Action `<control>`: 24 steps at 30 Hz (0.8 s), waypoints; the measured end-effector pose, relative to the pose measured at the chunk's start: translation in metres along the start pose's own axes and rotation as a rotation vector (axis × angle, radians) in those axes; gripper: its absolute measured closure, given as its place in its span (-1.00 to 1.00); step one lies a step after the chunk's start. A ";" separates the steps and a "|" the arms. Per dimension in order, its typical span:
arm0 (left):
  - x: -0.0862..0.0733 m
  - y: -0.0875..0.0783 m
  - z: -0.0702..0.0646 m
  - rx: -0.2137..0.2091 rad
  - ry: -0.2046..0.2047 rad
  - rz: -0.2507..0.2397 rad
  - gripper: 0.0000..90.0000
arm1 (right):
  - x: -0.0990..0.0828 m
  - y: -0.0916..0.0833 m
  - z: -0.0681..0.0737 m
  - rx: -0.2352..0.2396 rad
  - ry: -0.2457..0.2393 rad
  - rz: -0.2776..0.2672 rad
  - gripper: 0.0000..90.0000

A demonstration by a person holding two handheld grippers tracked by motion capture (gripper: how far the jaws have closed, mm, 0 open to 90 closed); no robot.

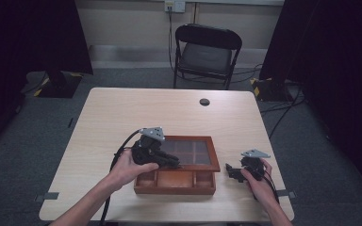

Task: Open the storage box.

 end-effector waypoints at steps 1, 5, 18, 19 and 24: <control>0.002 -0.003 0.001 0.006 0.002 0.003 0.80 | 0.000 0.000 0.000 0.000 0.000 0.000 -0.74; 0.007 -0.004 0.001 0.006 0.005 0.005 0.80 | 0.000 0.000 0.000 0.001 -0.002 -0.001 -0.74; 0.015 -0.011 0.003 0.013 0.014 -0.022 0.81 | 0.000 0.000 0.000 0.000 -0.001 -0.001 -0.74; 0.016 -0.011 0.003 0.014 0.019 -0.014 0.81 | 0.000 0.000 0.000 0.001 -0.002 -0.001 -0.74; 0.019 -0.013 0.004 0.016 0.014 -0.012 0.81 | 0.000 0.000 0.000 0.001 -0.004 -0.003 -0.74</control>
Point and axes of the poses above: each handheld gripper's, and its own axes: y roughly forward along the jaws, x roughly out of its top, z roughly to its left, the point moved 5 cm from there along y, roughly forward along the jaws, and after that the axes turned 10 degrees about -x, right-handed, at the moved point
